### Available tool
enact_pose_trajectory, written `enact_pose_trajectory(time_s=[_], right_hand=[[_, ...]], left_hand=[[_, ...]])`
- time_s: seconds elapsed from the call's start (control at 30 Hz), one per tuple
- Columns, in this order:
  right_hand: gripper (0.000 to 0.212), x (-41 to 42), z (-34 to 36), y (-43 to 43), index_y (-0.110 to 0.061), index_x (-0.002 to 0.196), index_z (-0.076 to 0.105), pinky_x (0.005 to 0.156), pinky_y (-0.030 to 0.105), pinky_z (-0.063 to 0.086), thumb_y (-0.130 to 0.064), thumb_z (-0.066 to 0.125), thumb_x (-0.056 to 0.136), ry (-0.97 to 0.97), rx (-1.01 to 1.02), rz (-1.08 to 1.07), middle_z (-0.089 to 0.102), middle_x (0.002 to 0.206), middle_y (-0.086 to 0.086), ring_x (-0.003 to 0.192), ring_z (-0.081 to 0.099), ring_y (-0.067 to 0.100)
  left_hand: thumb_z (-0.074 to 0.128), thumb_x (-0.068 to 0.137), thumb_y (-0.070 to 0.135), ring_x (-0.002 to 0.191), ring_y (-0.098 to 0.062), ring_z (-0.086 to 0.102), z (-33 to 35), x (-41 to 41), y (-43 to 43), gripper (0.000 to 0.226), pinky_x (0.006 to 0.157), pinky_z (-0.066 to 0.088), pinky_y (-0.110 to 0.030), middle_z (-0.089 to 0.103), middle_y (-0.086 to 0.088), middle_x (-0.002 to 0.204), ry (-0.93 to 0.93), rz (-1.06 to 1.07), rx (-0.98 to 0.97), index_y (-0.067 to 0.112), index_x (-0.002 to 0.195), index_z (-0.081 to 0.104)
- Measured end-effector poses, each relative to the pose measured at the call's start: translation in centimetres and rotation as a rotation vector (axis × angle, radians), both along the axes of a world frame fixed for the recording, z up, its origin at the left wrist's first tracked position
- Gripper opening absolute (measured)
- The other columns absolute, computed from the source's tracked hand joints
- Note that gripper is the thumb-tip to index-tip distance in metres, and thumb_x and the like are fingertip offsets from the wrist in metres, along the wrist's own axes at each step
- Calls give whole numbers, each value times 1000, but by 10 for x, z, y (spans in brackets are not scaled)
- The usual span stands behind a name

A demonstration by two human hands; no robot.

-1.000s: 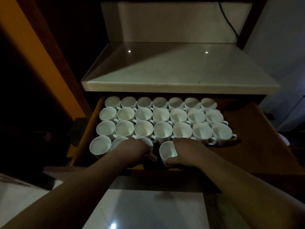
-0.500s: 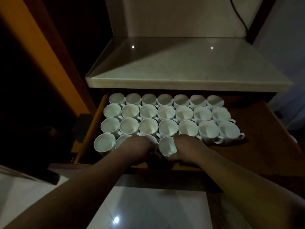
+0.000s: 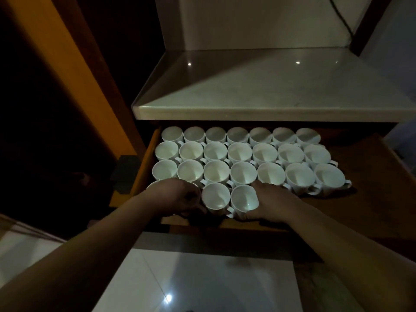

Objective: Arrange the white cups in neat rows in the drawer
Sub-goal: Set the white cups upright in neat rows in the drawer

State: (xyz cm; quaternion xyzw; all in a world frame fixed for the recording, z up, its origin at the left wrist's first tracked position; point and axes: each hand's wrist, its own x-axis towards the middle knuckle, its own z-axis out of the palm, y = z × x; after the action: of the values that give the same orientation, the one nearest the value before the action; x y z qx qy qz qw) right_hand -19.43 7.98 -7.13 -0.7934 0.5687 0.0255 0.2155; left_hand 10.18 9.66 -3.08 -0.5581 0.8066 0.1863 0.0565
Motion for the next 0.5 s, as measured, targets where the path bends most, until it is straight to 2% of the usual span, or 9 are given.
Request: enact_pose_trajectory(time_s=[0.1,0.23,0.3,0.37,0.43,0.5], right_hand=[[118,0,0,-2,-35,133,41,85,42,57,-105,59,40,-10,12,-15,61,120,-12,106,63,16],[111,0,4,0,-41,131,41,85,39,57,-103,62,41,-33,36,-19,60,120,-19,107,64,10],[100,2,20,7,-44,131,43,87,36,56,-95,69,50,-68,40,-17,60,121,-22,107,62,5],[81,-5,37,15,-39,129,49,85,33,55,-81,74,65,-53,67,-33,63,119,-19,102,61,4],[64,-21,50,21,-31,126,56,84,34,55,-70,70,77,-8,78,-60,68,117,-12,98,63,6],[47,-41,62,30,-35,124,60,86,31,55,-61,69,85,-69,97,-126,68,116,-15,99,63,2]], left_hand=[[58,87,52,80,-4,63,0,2,0,13,71,56,-38,67,16,89,11,-26,2,40,91,60],[60,88,47,79,-2,62,-2,4,1,5,63,49,-27,67,17,88,34,-18,-21,44,86,57],[60,90,44,74,0,64,1,2,7,5,59,47,-22,68,17,84,104,36,-24,43,85,60],[65,89,43,68,6,63,5,0,15,4,51,40,-8,67,18,77,202,137,-18,41,92,67],[69,87,43,62,11,59,8,-4,25,16,48,38,-5,63,20,77,280,253,-51,38,103,68],[69,88,42,65,10,60,14,-10,38,22,50,41,-7,67,17,87,328,337,-82,34,109,67]])
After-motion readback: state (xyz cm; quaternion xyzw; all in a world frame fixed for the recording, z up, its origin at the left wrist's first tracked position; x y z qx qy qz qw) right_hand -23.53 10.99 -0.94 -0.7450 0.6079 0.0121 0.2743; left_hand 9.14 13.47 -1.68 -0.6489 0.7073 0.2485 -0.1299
